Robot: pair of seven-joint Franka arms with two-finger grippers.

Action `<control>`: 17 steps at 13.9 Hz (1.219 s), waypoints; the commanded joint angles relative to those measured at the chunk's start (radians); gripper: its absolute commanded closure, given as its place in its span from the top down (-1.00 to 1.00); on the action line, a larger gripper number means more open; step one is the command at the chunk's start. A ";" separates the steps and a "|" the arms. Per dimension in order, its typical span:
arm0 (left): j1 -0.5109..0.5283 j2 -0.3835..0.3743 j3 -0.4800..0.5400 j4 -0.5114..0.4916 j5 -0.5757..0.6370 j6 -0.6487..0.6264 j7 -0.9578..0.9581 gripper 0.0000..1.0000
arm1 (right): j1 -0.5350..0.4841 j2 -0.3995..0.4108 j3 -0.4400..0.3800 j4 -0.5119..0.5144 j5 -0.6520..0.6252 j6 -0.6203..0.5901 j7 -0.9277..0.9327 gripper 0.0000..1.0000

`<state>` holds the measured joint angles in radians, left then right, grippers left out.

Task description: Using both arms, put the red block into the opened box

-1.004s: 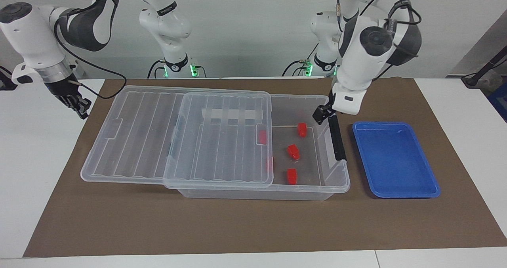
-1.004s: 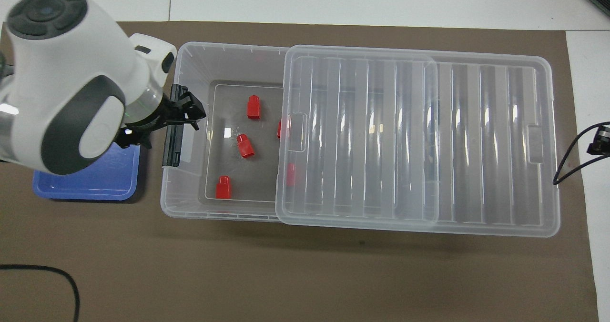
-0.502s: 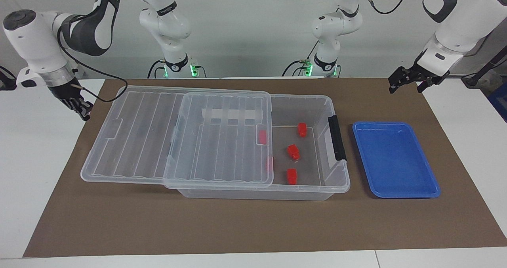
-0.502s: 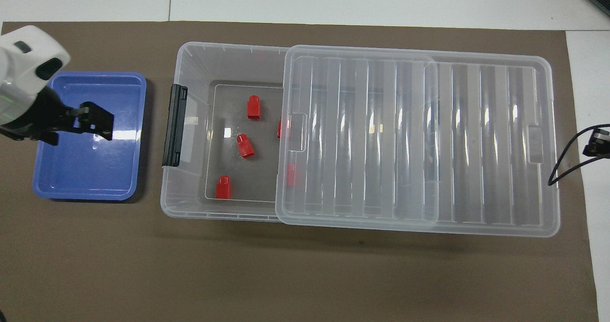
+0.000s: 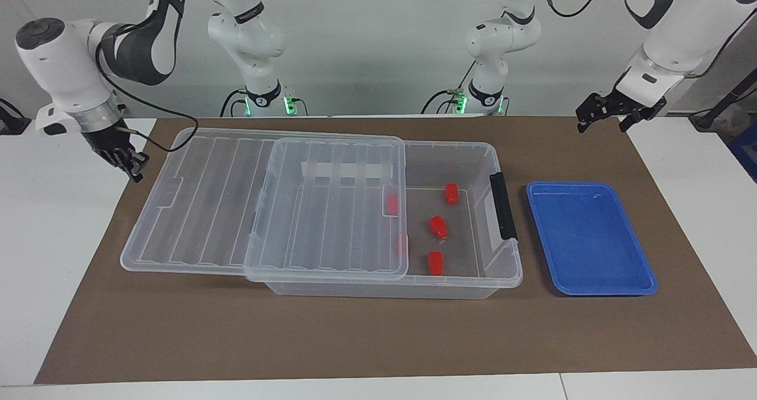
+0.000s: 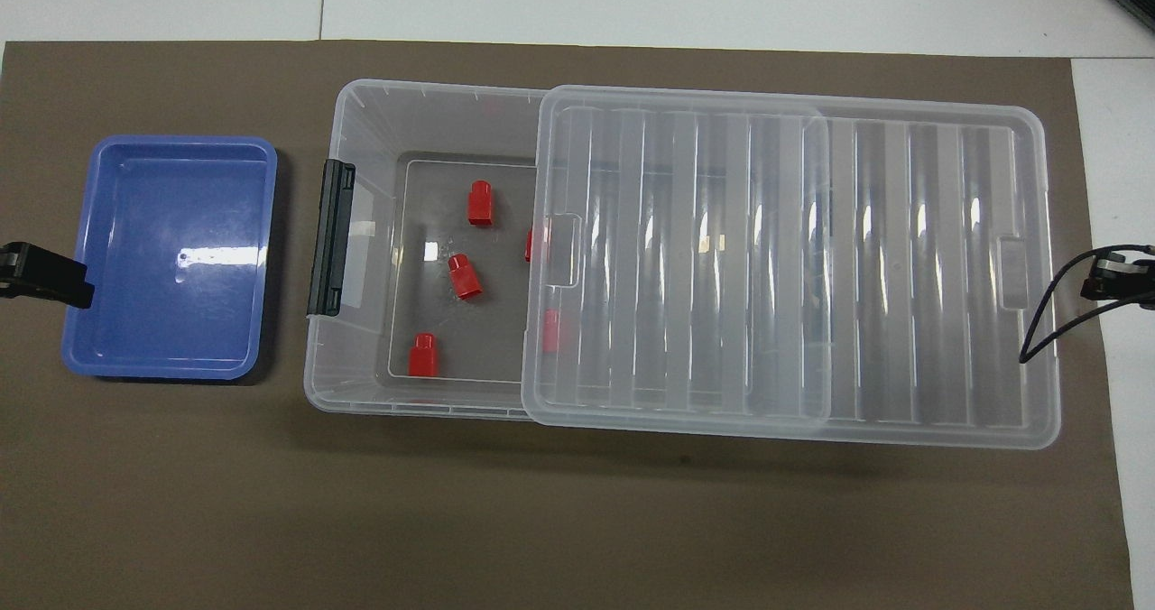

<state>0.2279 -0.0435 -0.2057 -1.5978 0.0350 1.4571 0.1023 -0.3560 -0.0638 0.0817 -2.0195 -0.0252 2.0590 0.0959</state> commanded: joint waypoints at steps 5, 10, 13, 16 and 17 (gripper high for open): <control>-0.005 -0.110 -0.003 -0.166 0.016 0.206 0.017 1.00 | 0.107 -0.013 0.003 -0.048 0.011 0.018 -0.025 -1.00; -0.082 0.026 -0.008 -0.012 0.025 0.117 0.022 1.00 | 0.112 0.007 0.007 0.031 0.010 0.018 -0.016 -1.00; -0.084 0.024 -0.011 -0.019 0.017 0.129 0.028 1.00 | 0.060 0.010 0.004 0.002 0.010 0.059 -0.028 -1.00; -0.087 0.007 -0.009 -0.057 0.016 0.123 0.089 1.00 | 0.012 0.030 0.006 -0.039 0.010 0.087 -0.054 -1.00; -0.090 0.005 -0.009 -0.057 0.016 0.121 0.091 1.00 | 0.006 0.036 0.006 -0.039 0.011 0.089 -0.071 -1.00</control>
<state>0.1505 -0.0290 -0.2225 -1.6477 0.0360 1.5963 0.1658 -0.3335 -0.0357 0.0791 -2.0407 -0.0250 2.1206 0.0651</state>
